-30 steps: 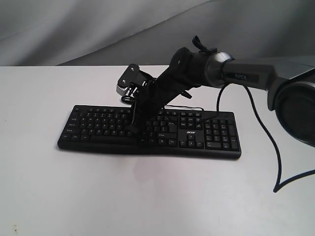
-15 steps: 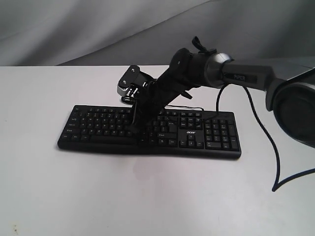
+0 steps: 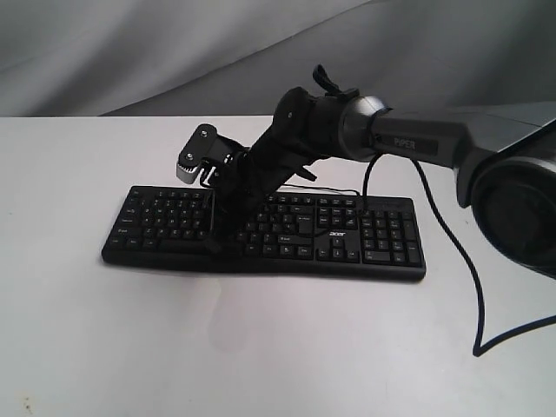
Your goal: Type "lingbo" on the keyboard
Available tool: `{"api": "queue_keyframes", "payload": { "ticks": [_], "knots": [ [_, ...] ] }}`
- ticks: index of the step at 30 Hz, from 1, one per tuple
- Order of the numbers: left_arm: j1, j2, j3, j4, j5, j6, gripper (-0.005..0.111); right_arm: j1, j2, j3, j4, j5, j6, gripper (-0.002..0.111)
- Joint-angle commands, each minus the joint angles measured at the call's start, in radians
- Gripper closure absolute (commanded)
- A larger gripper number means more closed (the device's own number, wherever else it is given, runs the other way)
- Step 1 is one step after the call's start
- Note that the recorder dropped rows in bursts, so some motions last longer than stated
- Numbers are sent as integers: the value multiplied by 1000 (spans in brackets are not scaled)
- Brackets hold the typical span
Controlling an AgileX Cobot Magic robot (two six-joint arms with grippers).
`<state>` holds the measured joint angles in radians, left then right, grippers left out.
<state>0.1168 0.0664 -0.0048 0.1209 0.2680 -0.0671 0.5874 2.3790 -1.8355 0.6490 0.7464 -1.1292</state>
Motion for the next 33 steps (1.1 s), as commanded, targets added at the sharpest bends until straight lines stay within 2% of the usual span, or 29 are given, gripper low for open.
{"api": "queue_keyframes", "payload": {
  "ticks": [1,33],
  "knots": [
    [-1,6,5,-4,-6,-2,106,4,2,1,6,-3,1,108],
    [-1,6,5,-4,-6,-2,106,4,21,1,2,-1,5,108]
  ]
}}
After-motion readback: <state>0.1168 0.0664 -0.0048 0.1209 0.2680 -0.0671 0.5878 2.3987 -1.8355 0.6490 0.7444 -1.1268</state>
